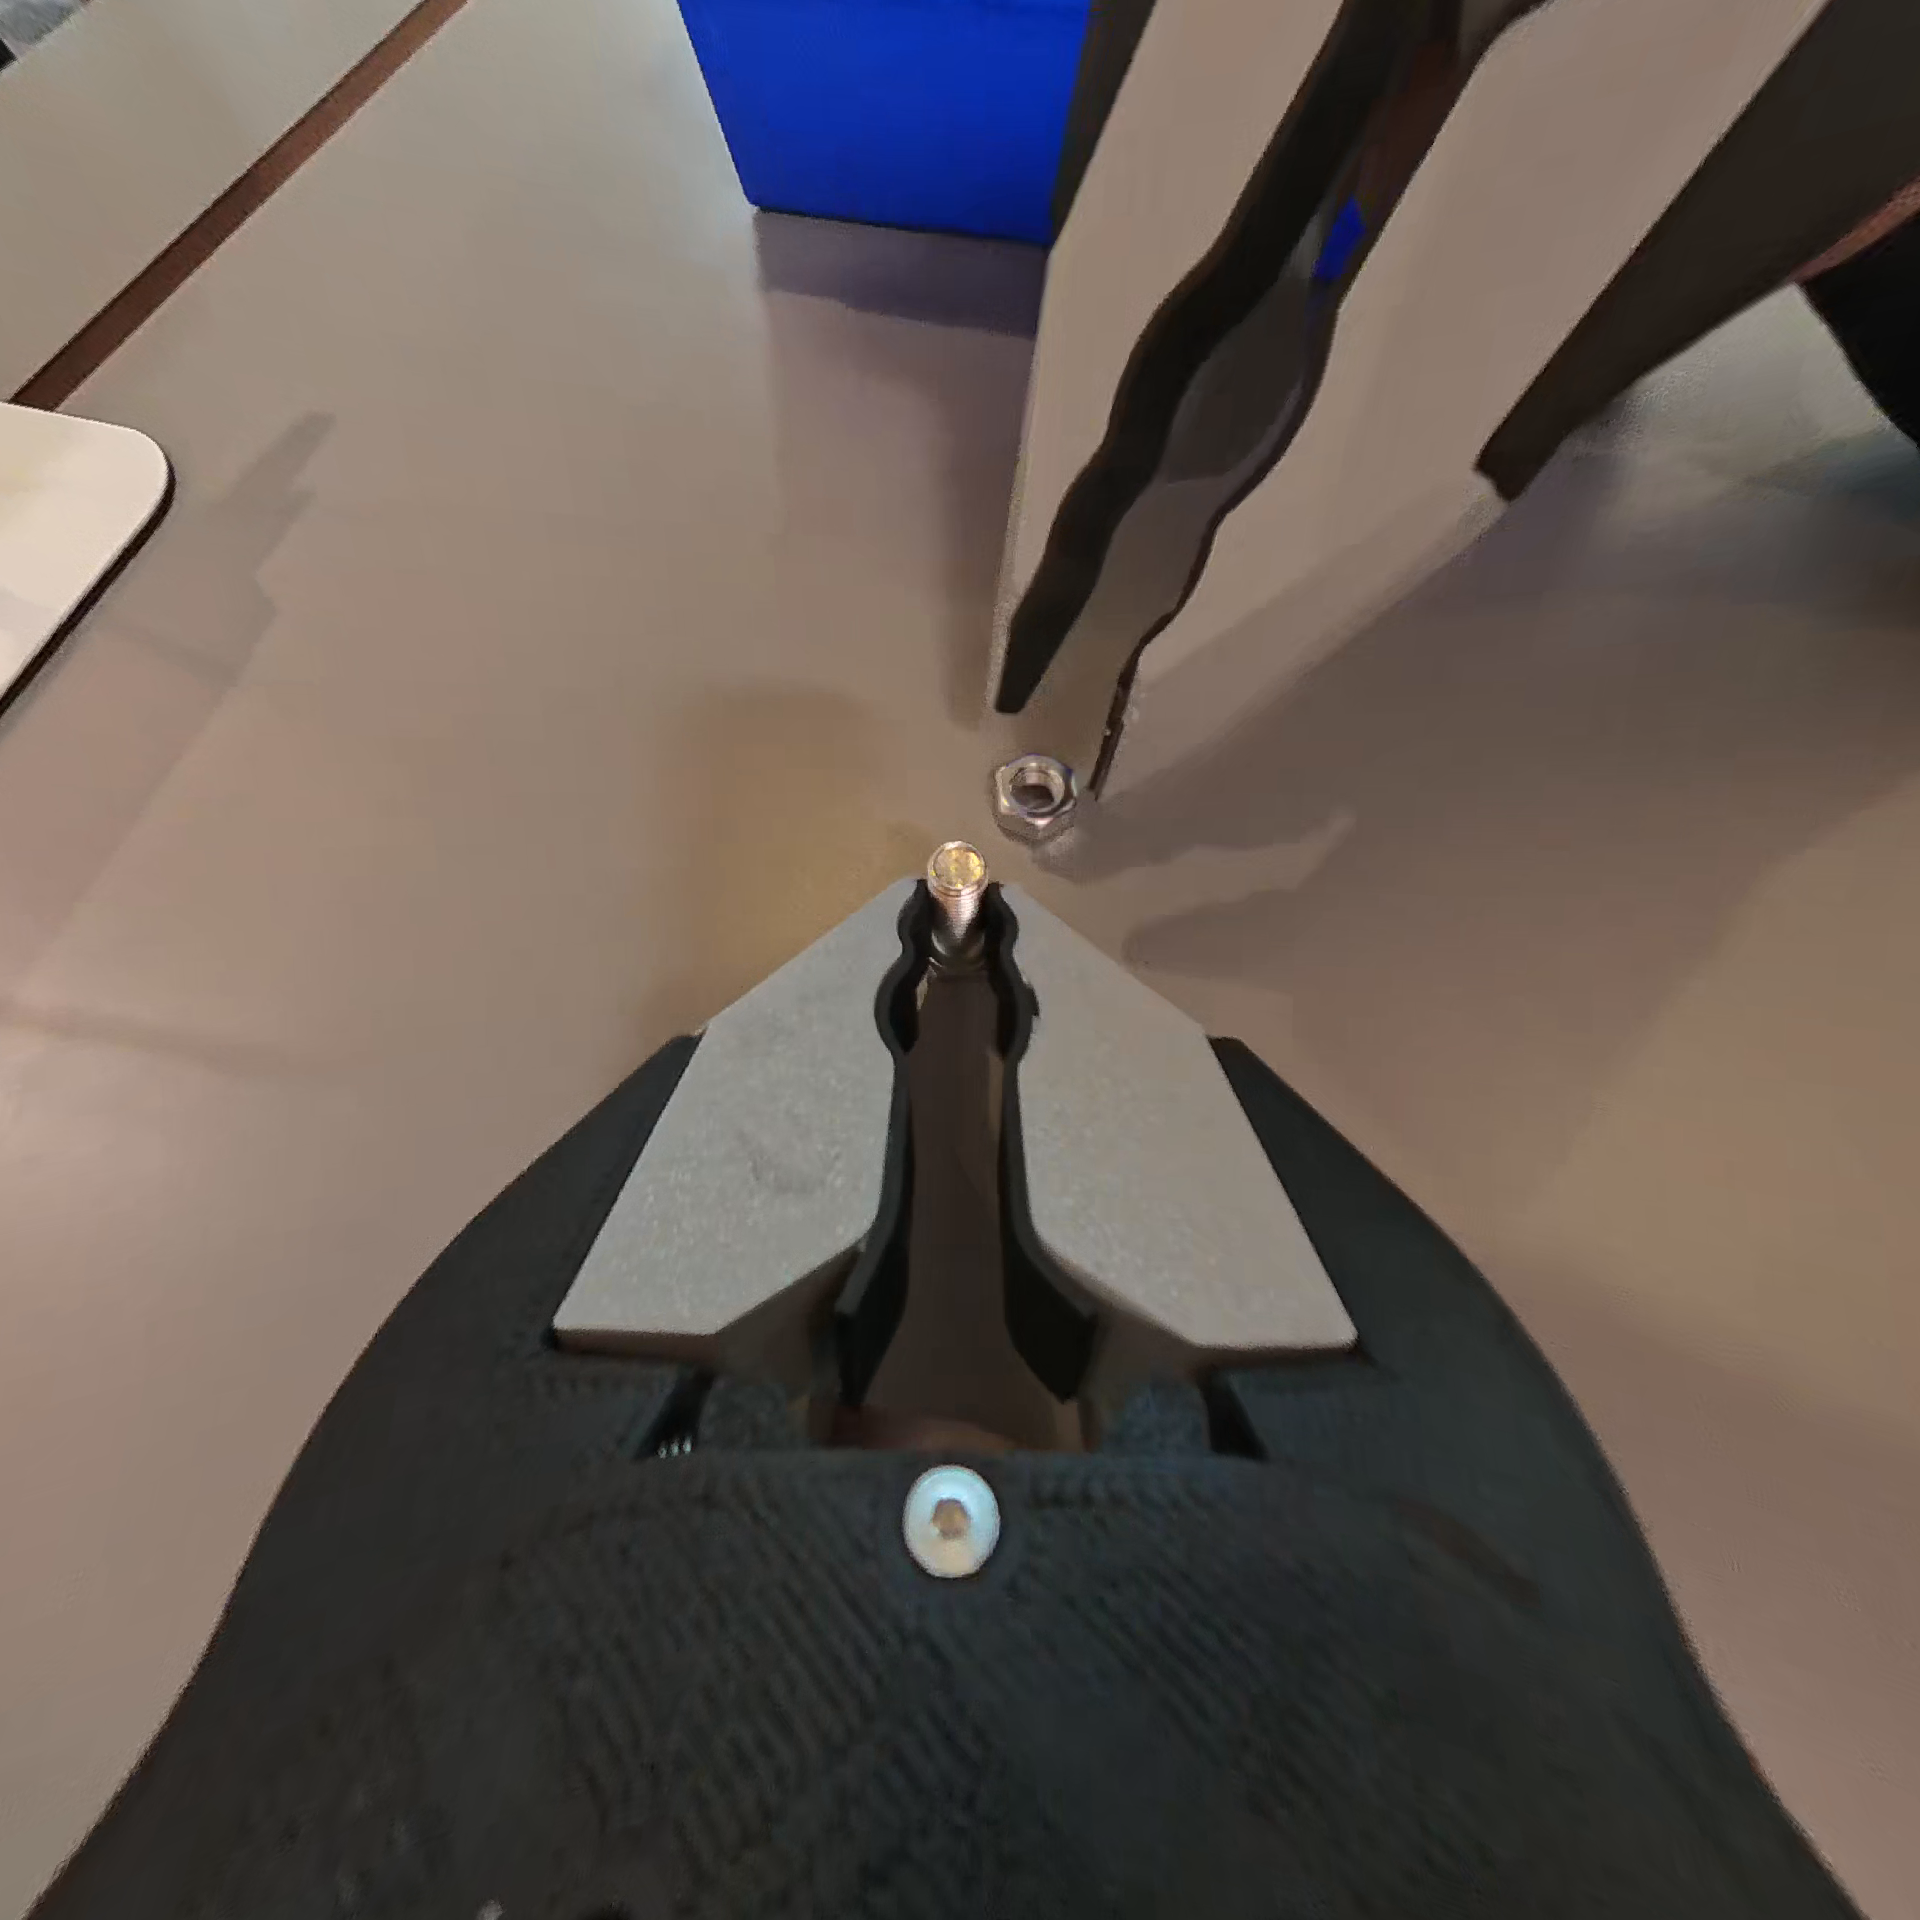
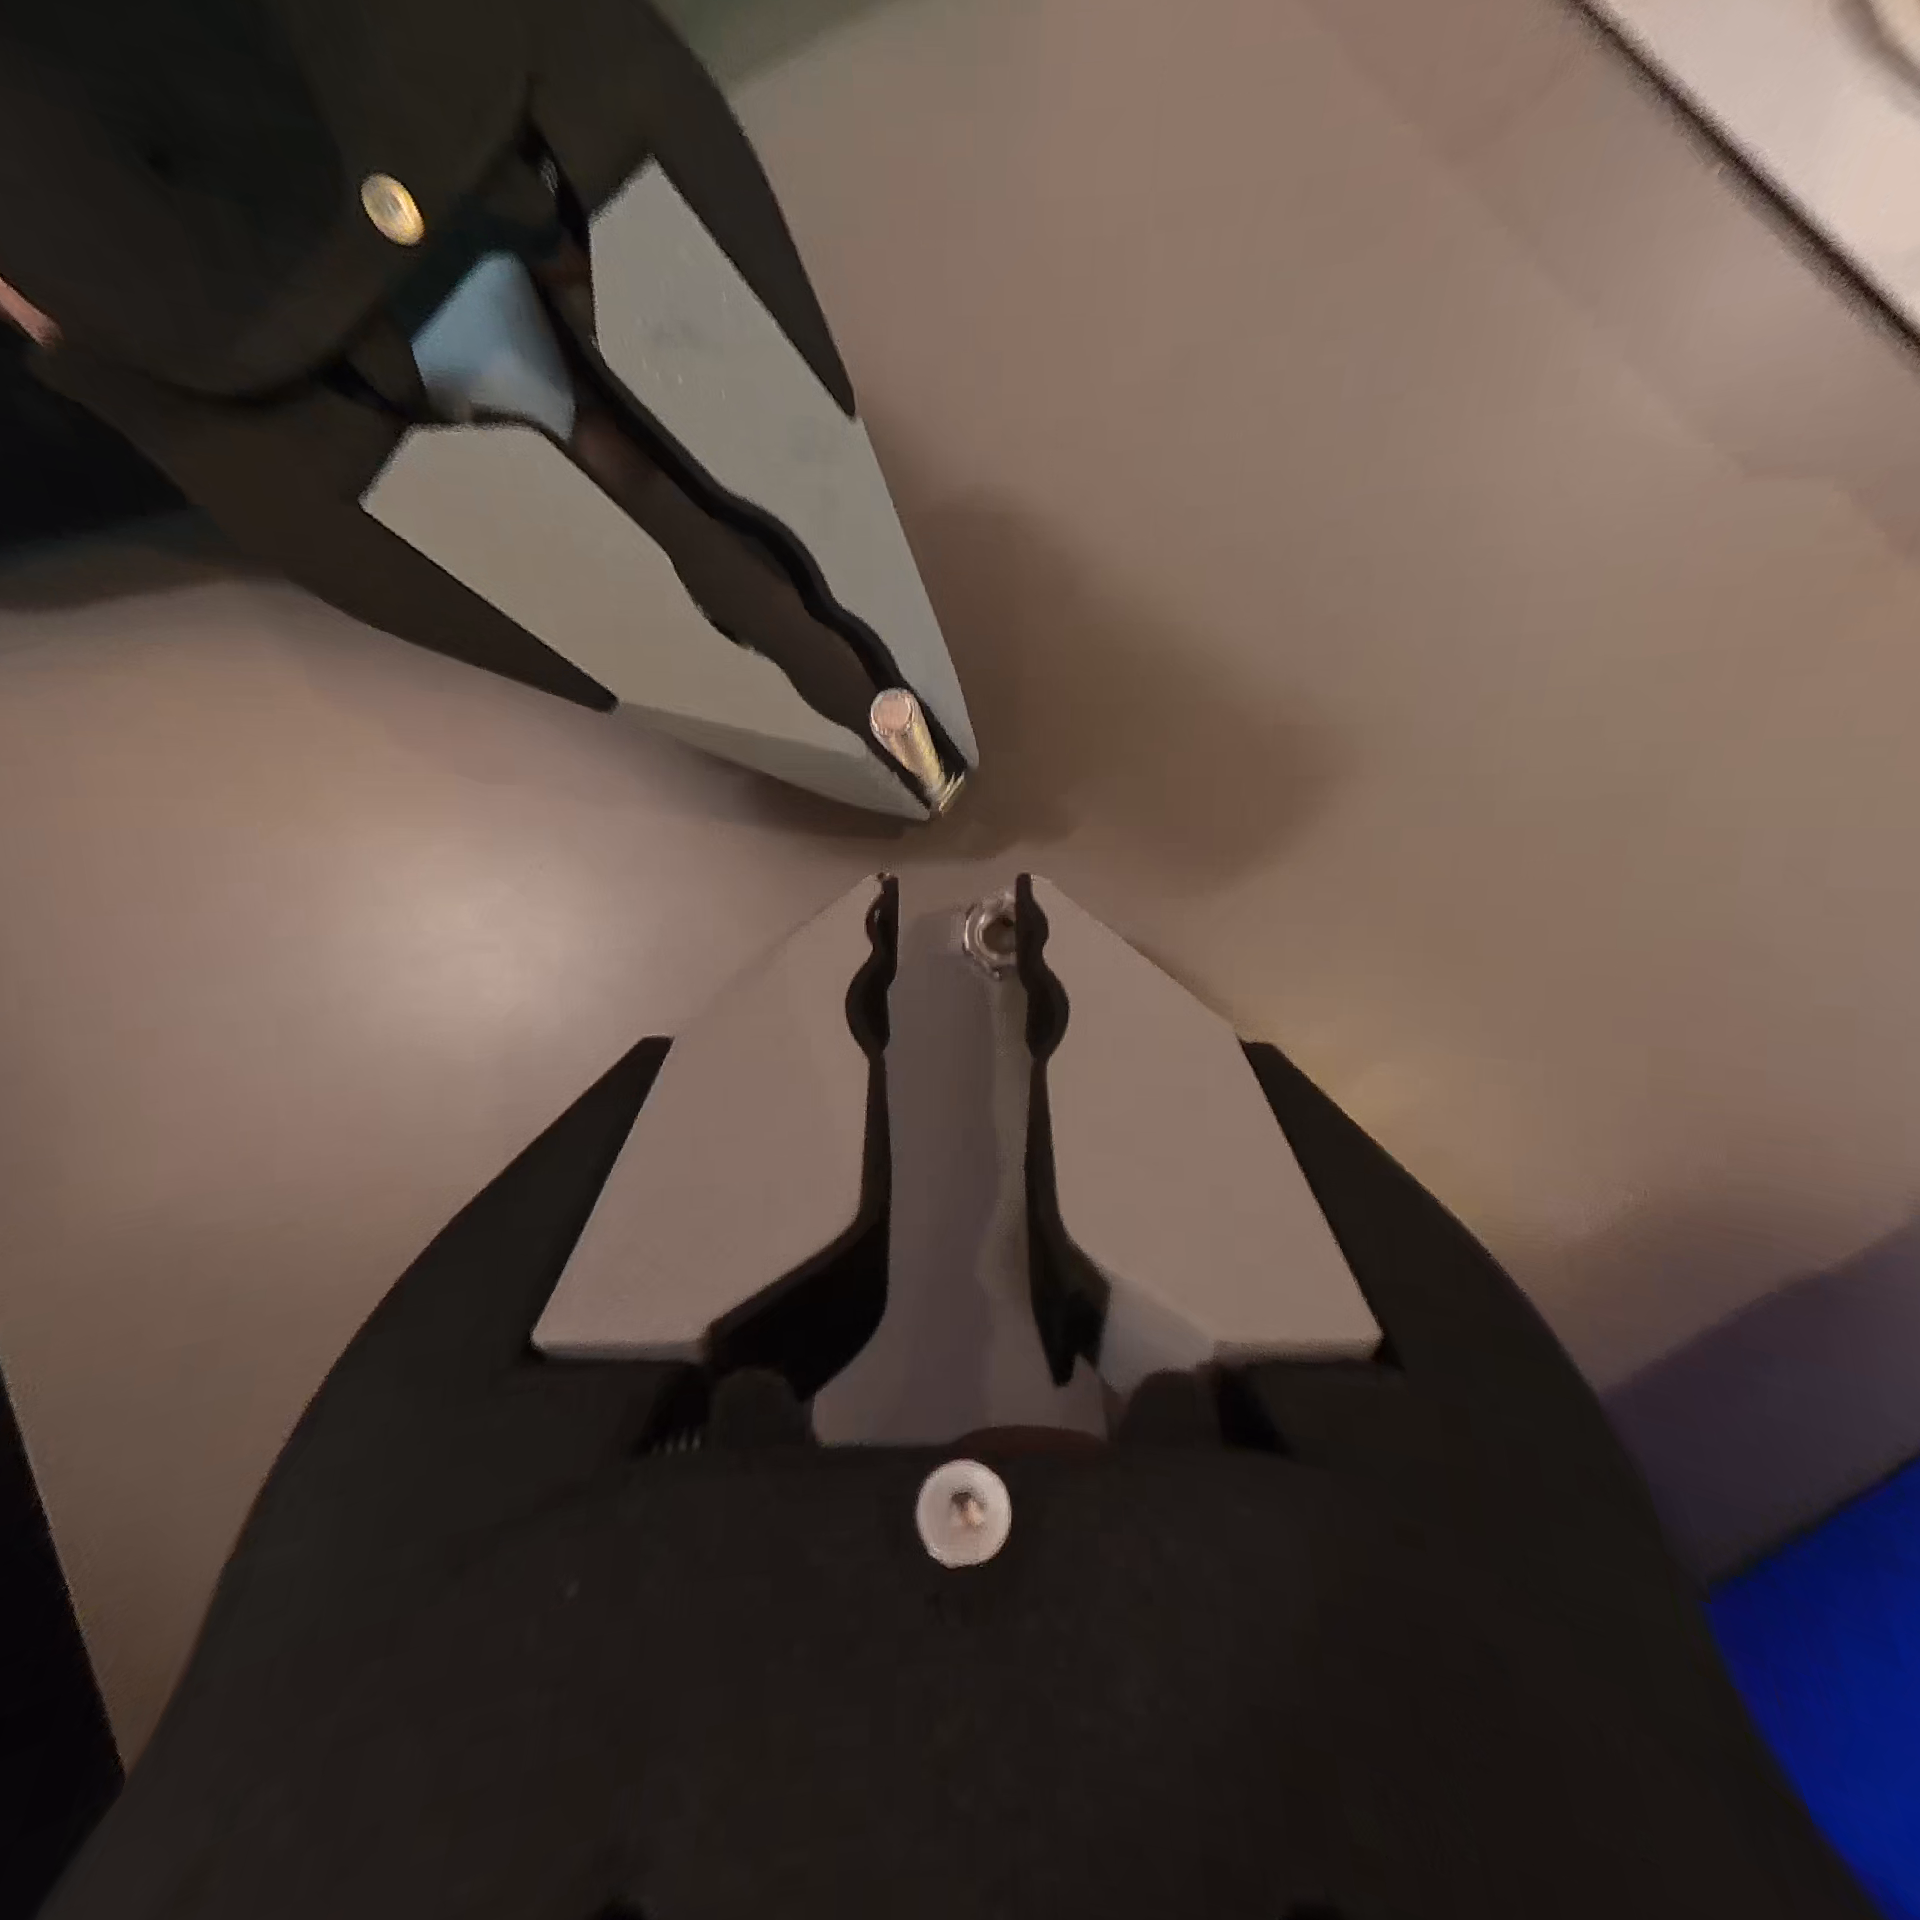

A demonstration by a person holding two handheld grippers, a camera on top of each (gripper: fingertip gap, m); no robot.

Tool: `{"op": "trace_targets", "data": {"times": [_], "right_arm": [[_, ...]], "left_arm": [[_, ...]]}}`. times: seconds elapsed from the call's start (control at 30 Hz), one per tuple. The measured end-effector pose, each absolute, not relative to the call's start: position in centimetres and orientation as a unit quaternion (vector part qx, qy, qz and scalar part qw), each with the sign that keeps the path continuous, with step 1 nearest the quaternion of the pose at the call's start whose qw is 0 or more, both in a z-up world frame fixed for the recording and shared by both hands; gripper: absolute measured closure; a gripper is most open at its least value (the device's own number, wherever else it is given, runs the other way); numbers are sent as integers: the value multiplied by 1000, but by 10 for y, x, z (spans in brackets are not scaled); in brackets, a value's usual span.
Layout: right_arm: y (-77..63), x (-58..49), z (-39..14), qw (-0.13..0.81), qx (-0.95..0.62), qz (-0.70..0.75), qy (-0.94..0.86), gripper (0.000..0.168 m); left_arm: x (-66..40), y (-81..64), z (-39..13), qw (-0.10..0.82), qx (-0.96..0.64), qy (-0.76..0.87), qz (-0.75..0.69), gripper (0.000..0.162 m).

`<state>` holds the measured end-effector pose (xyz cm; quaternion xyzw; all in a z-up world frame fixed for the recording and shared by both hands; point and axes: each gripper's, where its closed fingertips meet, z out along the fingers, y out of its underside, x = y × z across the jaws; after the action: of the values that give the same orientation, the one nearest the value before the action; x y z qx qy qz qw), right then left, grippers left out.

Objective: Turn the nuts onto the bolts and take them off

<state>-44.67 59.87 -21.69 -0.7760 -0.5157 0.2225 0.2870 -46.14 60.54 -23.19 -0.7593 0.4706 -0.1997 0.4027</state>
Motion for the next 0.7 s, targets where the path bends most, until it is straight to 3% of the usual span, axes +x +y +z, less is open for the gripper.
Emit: {"op": "trace_targets", "data": {"times": [0.23,0.6,0.7], "right_arm": [[592,-472,-187,314,-753,357,-456,152],[603,-478,-207,317,-777,318,-441,152],[601,-478,-207,312,-778,322,-441,160]], "left_arm": [[-463,604,-231,428,-744,490,-153,155],[-462,607,-228,446,-742,483,-129,155],[-462,609,-229,447,-746,480,-116,155]]}}
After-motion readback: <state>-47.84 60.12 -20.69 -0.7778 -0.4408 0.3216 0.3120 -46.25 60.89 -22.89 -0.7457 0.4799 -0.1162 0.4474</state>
